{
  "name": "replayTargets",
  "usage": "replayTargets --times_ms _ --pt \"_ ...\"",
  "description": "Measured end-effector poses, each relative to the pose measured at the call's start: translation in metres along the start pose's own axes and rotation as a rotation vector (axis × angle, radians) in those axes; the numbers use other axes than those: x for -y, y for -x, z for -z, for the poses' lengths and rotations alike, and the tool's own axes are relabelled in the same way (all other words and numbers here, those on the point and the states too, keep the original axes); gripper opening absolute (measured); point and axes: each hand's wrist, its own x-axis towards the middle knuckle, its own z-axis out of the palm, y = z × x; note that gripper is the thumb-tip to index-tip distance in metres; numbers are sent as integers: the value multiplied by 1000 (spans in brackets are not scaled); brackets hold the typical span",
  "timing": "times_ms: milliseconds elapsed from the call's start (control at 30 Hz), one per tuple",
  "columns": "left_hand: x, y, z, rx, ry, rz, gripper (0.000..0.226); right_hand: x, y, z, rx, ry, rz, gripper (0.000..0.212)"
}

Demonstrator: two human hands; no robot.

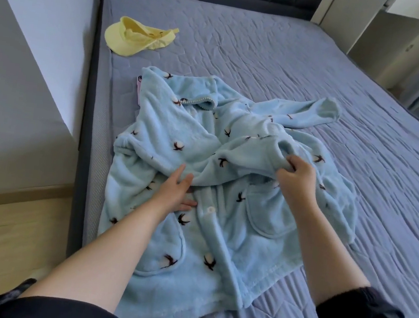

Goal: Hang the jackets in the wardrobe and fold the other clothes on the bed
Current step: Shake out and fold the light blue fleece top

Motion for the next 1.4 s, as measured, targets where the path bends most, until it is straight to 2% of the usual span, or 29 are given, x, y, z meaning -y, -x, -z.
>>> replayTargets --times_ms 67,100,167,233,300,400,467,500,533,567,633,700,767,833,867,933,967,1033,1100,1167,1233,1300,1333,1400 --pt "0 -1 -3 39 128 59 33 -24 23 15 -70 5 -55 9" --pt "0 0 -6 68 235 98 27 -40 32 22 -109 11 -105 12" --pt "0 -2 -10 100 420 137 30 -65 47 32 -145 -20 -262 20" --pt "-3 -3 -9 85 522 129 34 -78 58 35 -111 -247 -428 14" --pt "-9 -3 -6 72 596 101 36 -79 62 33 -75 -497 -562 20" --pt "-17 -1 -4 59 663 73 34 -72 56 28 53 -437 -579 48" --pt "-18 2 -4 65 684 73 29 -62 52 21 12 -350 -562 83" --pt "-19 5 -5 77 682 80 29 -56 50 18 -34 -325 -555 91" --pt "-19 7 -5 97 665 88 33 -50 48 16 -55 -319 -557 90" --pt "-18 9 -6 120 633 101 38 -46 46 15 -53 -332 -560 77" --pt "-16 13 -8 142 555 135 42 -42 44 15 -64 -354 -531 35" --pt "-15 15 -9 132 535 152 32 -38 48 23 -208 -429 -436 9" --pt "-16 16 -6 128 561 145 27 -38 55 33 -392 -510 -338 12" --pt "-16 17 -5 134 556 152 30 -43 66 37 -480 -495 -338 14" --pt "-15 18 -6 106 484 166 28 -45 73 35 -449 -425 -401 15" --pt "-6 17 -8 -34 152 136 20 -56 87 26 -273 -203 -534 50" --pt "-2 15 -8 -109 -25 76 19 -60 93 21 -232 -67 -521 69" --pt "6 8 -7 -199 -268 -86 24 -58 98 13 -281 204 -312 82" --pt "7 1 -4 -263 -322 -156 24 -47 96 -1 -283 365 -26 79" --pt "9 -8 3 -342 -212 -108 22 -30 90 -24 -133 472 205 73" --pt "9 -14 13 -417 7 -19 20 -17 82 -49 145 692 305 66" --pt "5 -16 26 -418 293 34 23 -3 70 -69 455 990 193 56" --pt "2 -16 33 -393 431 41 24 7 62 -78 557 1100 99 52" --pt "-7 -19 47 -322 616 36 27 30 49 -98 550 1086 55 45"
